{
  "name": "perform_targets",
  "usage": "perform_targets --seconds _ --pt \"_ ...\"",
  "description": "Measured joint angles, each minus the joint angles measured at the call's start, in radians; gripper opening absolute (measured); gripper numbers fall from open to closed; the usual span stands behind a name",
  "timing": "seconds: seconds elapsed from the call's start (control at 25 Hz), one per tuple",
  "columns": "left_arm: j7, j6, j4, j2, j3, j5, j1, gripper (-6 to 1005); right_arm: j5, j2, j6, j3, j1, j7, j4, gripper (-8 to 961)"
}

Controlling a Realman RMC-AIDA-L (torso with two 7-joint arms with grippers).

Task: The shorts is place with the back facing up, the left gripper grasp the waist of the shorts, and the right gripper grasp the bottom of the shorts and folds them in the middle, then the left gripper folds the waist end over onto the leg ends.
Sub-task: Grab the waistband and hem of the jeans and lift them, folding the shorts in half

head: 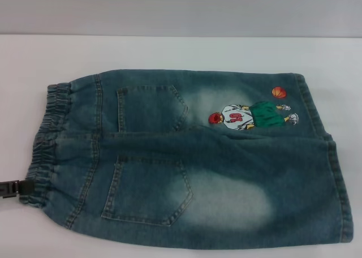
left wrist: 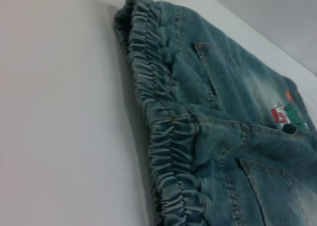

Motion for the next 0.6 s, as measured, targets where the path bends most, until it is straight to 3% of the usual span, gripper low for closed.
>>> perform_targets --seconds 0.6 --pt "-0.01 -0.01 0.009 -0.003 0.003 0.026 -0.018 837 -0.012 0.001 0.0 -0.002 0.006 0.0 0.0 717"
